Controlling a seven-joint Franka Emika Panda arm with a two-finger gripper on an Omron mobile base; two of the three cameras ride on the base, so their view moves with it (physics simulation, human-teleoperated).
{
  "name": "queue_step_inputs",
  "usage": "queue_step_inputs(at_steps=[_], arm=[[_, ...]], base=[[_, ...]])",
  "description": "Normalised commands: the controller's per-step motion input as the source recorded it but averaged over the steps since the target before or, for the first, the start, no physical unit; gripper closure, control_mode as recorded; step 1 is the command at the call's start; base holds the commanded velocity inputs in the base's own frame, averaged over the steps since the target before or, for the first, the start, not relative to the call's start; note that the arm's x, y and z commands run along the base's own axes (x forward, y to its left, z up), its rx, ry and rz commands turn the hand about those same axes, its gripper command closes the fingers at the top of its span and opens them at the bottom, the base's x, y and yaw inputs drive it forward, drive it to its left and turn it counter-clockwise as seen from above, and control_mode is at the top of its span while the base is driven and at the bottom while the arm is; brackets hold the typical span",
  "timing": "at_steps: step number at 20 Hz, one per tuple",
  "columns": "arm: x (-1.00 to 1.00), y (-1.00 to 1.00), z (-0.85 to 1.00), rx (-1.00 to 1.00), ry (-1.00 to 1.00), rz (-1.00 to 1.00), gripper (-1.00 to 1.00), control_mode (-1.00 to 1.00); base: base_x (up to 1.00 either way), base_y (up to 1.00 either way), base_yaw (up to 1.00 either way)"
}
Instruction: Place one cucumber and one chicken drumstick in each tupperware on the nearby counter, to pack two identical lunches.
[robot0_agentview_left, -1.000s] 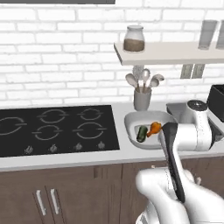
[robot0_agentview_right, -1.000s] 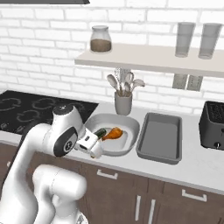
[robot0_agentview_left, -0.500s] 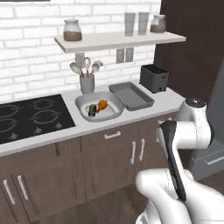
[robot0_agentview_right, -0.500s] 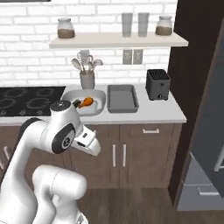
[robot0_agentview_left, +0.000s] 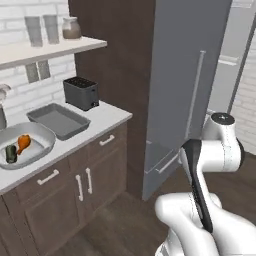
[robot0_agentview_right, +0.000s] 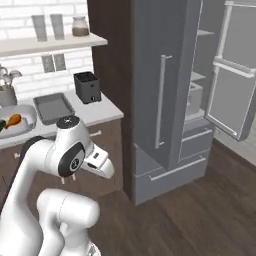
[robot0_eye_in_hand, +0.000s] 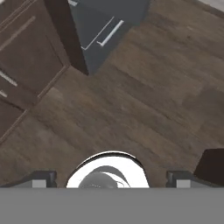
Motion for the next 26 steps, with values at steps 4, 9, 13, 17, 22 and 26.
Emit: queue_step_inputs(at_steps=[4, 9, 13, 17, 22, 26], arm=[[0.0, 0.0, 0.0, 0.0, 0.0, 0.0, -1.0, 1.0], [0.0, 0.0, 0.0, 0.0, 0.0, 0.0, -1.0, 1.0], [0.0, 0.0, 0.0, 0.0, 0.0, 0.0, -1.0, 1.0], [0.0, 0.0, 0.0, 0.0, 0.0, 0.0, -1.0, 1.0], [0.0, 0.0, 0.0, 0.0, 0.0, 0.0, -1.0, 1.0], [0.0, 0.0, 0.0, 0.0, 0.0, 0.0, -1.0, 1.0]], base=[[0.45, -1.0, -0.61], [0.75, -1.0, -0.51], [0.98, -1.0, -0.41], [1.0, -1.0, -0.25], [1.0, -0.89, 0.03], [1.0, -0.91, 0.08]])
